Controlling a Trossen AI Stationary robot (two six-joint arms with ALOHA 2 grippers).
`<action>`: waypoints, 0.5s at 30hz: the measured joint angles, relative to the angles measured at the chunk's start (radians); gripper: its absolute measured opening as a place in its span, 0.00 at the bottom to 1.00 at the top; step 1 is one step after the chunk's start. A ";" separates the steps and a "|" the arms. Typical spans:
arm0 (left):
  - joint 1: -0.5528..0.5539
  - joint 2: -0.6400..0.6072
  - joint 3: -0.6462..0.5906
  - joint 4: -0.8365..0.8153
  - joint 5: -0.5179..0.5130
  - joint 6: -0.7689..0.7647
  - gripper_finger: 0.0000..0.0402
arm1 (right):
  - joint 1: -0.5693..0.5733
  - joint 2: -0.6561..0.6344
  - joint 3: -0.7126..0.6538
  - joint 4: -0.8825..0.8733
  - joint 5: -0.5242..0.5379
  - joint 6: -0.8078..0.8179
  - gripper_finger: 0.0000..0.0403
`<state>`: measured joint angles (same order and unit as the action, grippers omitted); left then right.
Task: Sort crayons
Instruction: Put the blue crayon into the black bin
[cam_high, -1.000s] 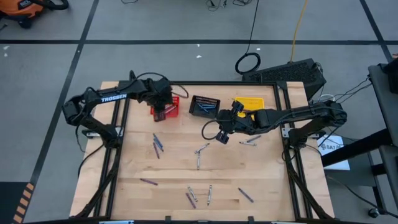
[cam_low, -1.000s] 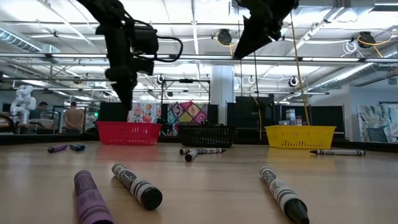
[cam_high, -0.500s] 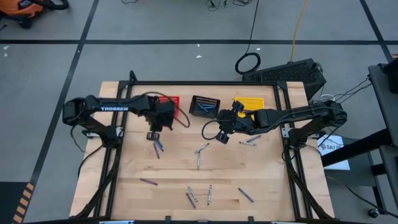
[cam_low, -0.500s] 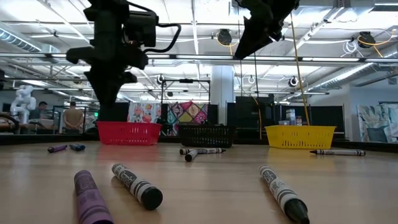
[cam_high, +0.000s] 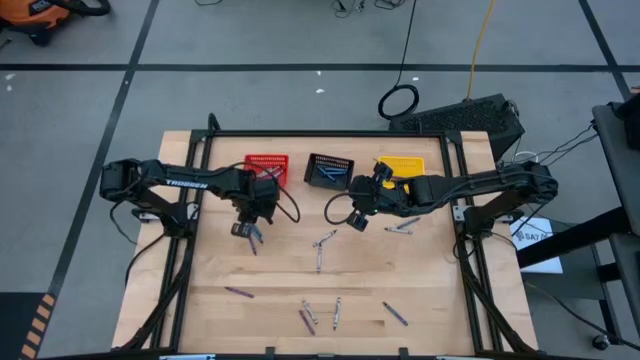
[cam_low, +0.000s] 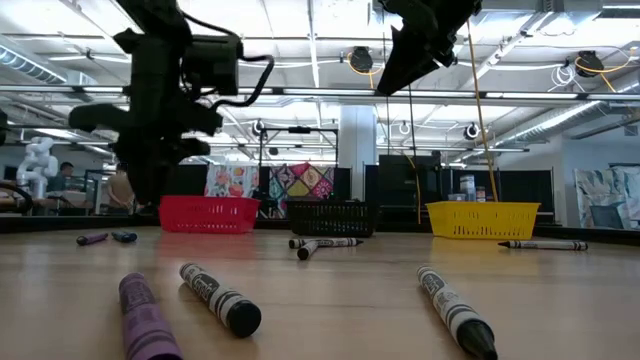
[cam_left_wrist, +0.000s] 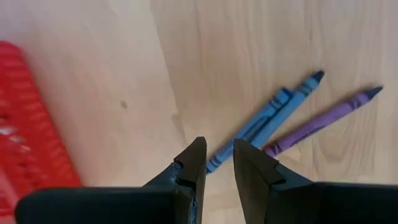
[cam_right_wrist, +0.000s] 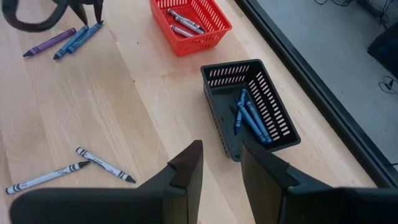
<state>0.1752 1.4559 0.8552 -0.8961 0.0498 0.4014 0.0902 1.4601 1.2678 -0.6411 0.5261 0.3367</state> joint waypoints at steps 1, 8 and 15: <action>0.000 0.000 -0.009 -0.002 0.000 -0.001 0.19 | 0.000 0.000 0.000 0.000 0.000 0.000 0.24; -0.001 0.000 -0.055 0.027 0.000 -0.001 0.19 | 0.000 0.000 0.000 0.000 0.001 0.000 0.24; -0.001 0.000 -0.075 0.061 0.002 -0.001 0.19 | 0.000 0.000 0.000 0.000 0.001 0.000 0.24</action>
<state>0.1741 1.4563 0.7803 -0.8350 0.0513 0.4007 0.0902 1.4601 1.2678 -0.6407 0.5266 0.3367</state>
